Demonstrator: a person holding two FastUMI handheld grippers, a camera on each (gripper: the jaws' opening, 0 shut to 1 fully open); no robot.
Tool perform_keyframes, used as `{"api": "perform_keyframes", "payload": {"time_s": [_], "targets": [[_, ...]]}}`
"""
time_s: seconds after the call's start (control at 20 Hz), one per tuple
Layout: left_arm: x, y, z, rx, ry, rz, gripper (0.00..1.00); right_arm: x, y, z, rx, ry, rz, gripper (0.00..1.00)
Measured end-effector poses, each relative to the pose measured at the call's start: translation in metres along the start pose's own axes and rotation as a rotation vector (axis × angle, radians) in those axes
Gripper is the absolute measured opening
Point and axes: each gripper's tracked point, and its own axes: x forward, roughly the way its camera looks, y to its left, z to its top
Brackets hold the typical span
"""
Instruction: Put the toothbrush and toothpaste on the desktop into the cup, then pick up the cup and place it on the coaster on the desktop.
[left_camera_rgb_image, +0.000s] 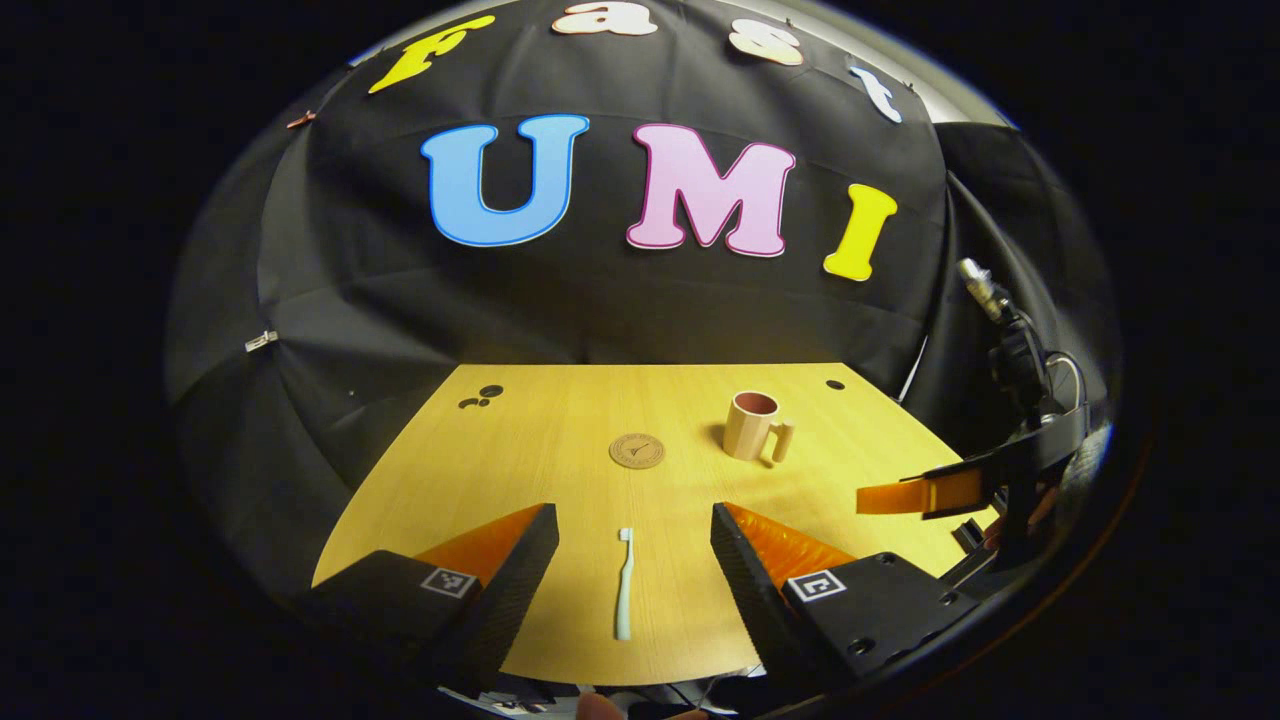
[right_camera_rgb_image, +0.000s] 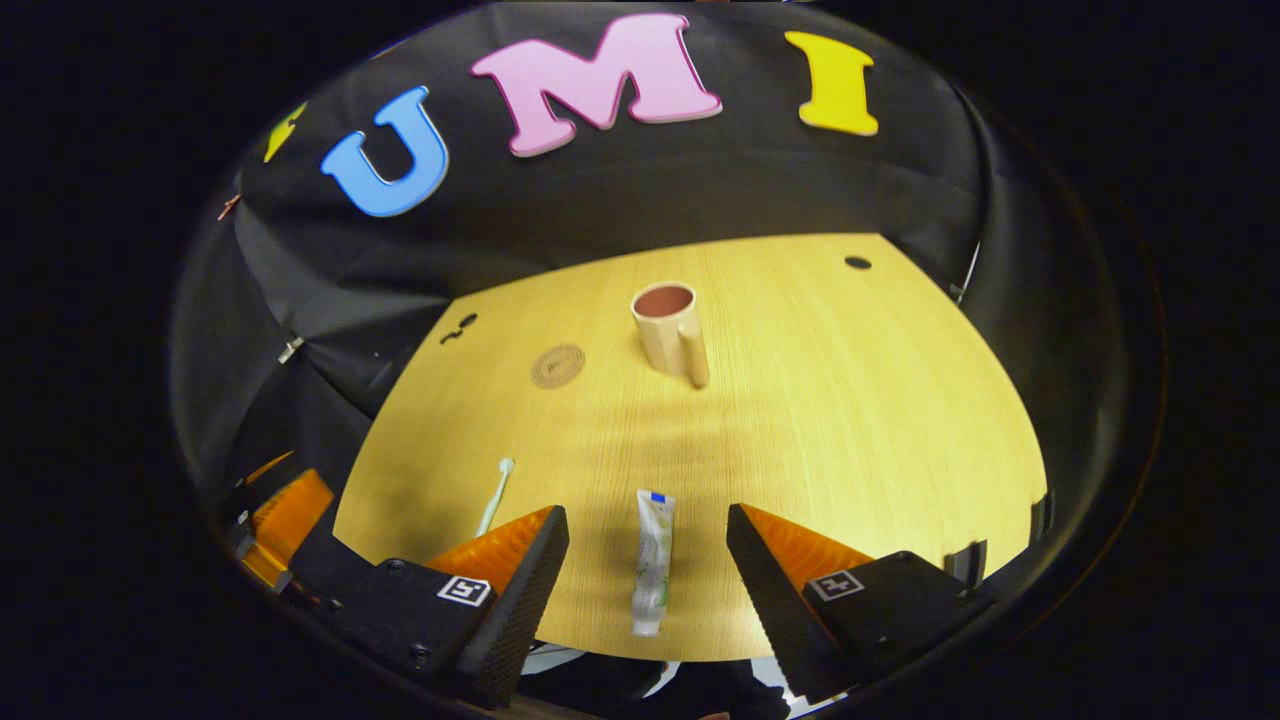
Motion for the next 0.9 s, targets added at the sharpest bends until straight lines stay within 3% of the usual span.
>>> {"api": "perform_keyframes", "payload": {"time_s": [0.3, 0.75, 0.85, 0.9], "targets": [[-0.006, 0.008, -0.015, -0.026, 0.03, 0.051, 0.97, 0.059, -0.006, -0.043, -0.03, 0.171, -0.023, 0.98], [-0.023, 0.033, -0.038, -0.069, 0.055, 0.116, 0.97, 0.1, -0.013, -0.082, -0.066, 0.321, -0.08, 0.97], [-0.022, 0.036, -0.04, -0.08, 0.058, 0.124, 0.97, 0.104, -0.016, -0.085, -0.061, 0.336, -0.1, 0.95], [-0.022, 0.038, -0.04, -0.084, 0.058, 0.129, 0.97, 0.106, -0.017, -0.081, -0.056, 0.325, -0.105, 0.86]]}}
